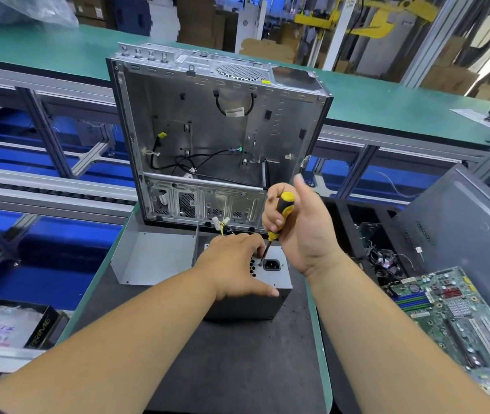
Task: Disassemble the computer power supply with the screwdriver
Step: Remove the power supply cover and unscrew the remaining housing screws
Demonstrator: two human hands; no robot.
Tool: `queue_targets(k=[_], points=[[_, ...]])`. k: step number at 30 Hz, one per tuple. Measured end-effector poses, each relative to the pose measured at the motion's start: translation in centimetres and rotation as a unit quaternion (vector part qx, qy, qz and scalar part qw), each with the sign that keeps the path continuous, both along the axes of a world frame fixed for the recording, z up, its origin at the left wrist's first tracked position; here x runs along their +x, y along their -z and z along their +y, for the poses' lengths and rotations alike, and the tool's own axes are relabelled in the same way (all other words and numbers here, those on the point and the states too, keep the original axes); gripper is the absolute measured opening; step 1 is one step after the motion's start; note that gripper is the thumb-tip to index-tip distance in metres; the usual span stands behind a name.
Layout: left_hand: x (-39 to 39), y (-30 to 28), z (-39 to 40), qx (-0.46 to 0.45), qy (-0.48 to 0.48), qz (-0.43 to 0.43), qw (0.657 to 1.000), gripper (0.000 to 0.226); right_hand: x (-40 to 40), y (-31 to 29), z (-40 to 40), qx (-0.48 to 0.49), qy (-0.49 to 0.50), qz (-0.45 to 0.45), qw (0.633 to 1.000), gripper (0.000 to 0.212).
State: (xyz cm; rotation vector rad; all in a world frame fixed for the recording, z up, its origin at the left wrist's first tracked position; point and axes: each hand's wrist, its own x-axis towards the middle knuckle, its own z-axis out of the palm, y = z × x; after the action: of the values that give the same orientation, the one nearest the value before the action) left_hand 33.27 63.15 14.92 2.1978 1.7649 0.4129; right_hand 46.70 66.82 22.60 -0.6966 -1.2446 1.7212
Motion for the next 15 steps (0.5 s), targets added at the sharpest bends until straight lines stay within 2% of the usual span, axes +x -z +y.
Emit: queue_targets(k=[3,8,12,15], points=[[0.07,-0.09,-0.12,0.004,-0.002,0.004,1.0,0.067,0.14,-0.05,0.14,0.002,-0.007,-0.026,1.0,0.025],[0.08,0.02,-0.15,0.002,-0.002,-0.002,1.0,0.065,0.49,-0.54,0.58,-0.009,0.011,-0.054,0.998,0.024],[0.03,0.07,-0.11,0.003,-0.002,-0.001,1.0,0.065,0.19,-0.78,0.56,-0.032,0.061,-0.058,0.996,0.035],[0.02,0.11,-0.18,0.008,-0.001,-0.003,1.0,0.064,-0.42,-0.55,0.16,-0.03,0.056,-0.015,0.998,0.048]])
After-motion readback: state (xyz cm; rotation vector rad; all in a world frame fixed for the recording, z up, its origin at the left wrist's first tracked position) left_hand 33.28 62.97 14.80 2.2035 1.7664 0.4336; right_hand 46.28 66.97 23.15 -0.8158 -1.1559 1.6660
